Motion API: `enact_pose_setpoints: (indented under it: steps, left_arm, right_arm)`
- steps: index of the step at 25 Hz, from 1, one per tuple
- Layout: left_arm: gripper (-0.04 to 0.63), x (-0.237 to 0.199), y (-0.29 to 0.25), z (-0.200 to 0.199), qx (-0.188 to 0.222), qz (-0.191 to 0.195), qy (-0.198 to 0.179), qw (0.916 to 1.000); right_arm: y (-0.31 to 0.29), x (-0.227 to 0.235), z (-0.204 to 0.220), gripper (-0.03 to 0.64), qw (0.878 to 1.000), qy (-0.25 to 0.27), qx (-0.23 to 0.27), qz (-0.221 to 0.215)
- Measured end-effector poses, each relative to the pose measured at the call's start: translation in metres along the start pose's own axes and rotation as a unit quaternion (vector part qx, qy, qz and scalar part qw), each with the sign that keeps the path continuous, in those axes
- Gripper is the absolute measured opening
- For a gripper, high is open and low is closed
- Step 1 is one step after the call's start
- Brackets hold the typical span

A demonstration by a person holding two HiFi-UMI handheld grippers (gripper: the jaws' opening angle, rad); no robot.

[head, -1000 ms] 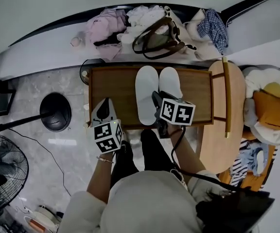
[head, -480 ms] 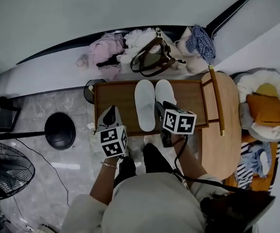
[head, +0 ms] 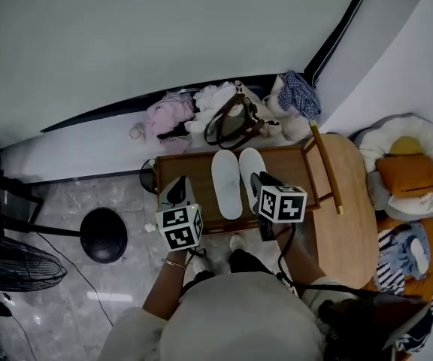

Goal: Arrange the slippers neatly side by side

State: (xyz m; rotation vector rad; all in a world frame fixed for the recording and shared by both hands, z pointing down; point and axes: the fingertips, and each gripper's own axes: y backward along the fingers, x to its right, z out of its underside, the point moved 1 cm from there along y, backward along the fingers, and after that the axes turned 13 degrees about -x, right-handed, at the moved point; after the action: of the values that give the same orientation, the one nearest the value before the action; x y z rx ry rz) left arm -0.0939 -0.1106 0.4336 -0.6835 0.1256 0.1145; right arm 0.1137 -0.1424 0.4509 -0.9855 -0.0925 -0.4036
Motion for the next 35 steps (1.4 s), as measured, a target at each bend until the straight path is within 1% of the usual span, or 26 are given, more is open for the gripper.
enact_pose_setpoints:
  steps: [6, 8, 11, 17, 23, 27, 35]
  left_arm:
    - [0.008, 0.008, 0.005, -0.025, 0.022, 0.005, -0.01, 0.9997]
    - [0.008, 0.013, 0.004, -0.032, 0.027, 0.009, -0.017, 0.9995]
    - [0.008, 0.019, -0.001, -0.041, 0.029, 0.013, -0.026, 0.9991]
    - [0.008, 0.031, -0.008, -0.037, 0.021, 0.012, -0.032, 0.9992]
    - [0.008, 0.037, -0.016, -0.035, 0.013, 0.007, -0.029, 0.9995]
    - [0.008, 0.04, -0.019, -0.035, 0.01, 0.004, -0.028, 0.9996]
    - [0.008, 0.043, -0.025, -0.036, 0.008, 0.003, -0.026, 0.9996]
  right_arm:
    - [0.025, 0.02, -0.007, 0.063, 0.999, 0.014, 0.029, 0.041]
    - [0.033, 0.032, -0.008, 0.052, 0.998, 0.01, 0.04, 0.055]
    - [0.042, 0.05, -0.012, 0.046, 0.997, -0.002, 0.051, 0.066]
    - [0.058, 0.091, -0.005, 0.044, 0.994, -0.017, 0.062, 0.093]
    - [0.055, 0.11, -0.004, 0.044, 0.993, -0.03, 0.056, 0.096]
    - [0.051, 0.11, -0.006, 0.034, 0.994, -0.023, 0.051, 0.094]
    - [0.046, 0.109, -0.016, 0.034, 0.994, -0.015, 0.05, 0.092]
